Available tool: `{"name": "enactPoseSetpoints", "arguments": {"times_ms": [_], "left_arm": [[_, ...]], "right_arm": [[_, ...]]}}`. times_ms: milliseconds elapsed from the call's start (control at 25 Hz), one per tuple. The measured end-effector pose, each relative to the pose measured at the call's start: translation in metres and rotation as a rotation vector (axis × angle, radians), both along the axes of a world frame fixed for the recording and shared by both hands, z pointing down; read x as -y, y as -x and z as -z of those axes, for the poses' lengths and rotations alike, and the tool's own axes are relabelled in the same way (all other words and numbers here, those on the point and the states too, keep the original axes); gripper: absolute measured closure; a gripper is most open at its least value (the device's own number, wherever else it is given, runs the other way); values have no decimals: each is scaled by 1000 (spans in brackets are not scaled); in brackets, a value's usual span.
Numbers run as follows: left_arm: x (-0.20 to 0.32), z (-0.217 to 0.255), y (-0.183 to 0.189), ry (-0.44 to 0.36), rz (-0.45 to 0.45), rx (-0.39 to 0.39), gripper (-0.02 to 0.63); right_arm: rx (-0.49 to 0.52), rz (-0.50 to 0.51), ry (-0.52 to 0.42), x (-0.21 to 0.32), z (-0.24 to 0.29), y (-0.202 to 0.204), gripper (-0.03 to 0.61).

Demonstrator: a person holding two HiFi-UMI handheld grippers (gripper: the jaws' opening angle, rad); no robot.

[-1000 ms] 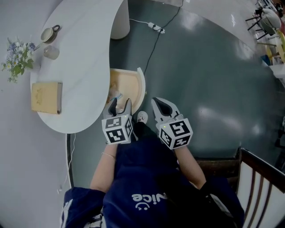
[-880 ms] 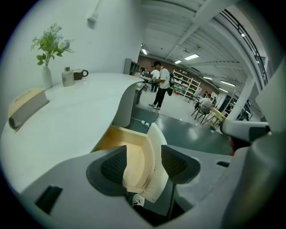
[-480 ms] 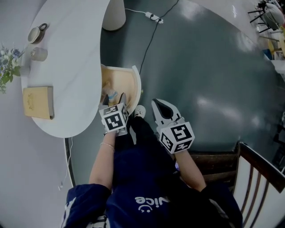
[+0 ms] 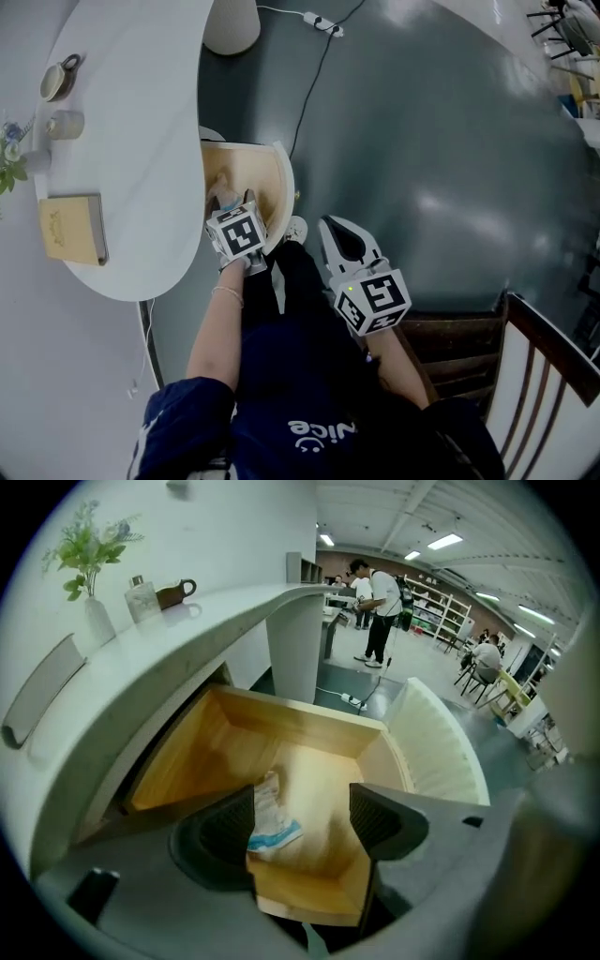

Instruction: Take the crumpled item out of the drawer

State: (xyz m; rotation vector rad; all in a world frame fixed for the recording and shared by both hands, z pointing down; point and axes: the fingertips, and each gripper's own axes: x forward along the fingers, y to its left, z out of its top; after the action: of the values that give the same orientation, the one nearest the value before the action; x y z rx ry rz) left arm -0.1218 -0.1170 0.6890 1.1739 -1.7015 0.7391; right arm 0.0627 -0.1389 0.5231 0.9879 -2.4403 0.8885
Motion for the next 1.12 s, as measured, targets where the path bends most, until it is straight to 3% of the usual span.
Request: {"name": "enactPoseSetpoints", "arguments": {"times_ms": [320, 480, 640, 1120], "left_arm": [[-3, -34, 26, 152, 59, 115, 310], [-13, -58, 21, 286, 34, 95, 310], [-8, -62, 33, 312, 94, 125, 310], [-11, -92, 45, 356, 226, 90, 310]], "right_arm": [[33, -22, 16, 11, -6, 4, 571], [37, -23, 7, 19, -6, 6, 571], [37, -31, 12, 24, -8, 7, 571], [46, -48, 19, 37, -12, 8, 571]]}}
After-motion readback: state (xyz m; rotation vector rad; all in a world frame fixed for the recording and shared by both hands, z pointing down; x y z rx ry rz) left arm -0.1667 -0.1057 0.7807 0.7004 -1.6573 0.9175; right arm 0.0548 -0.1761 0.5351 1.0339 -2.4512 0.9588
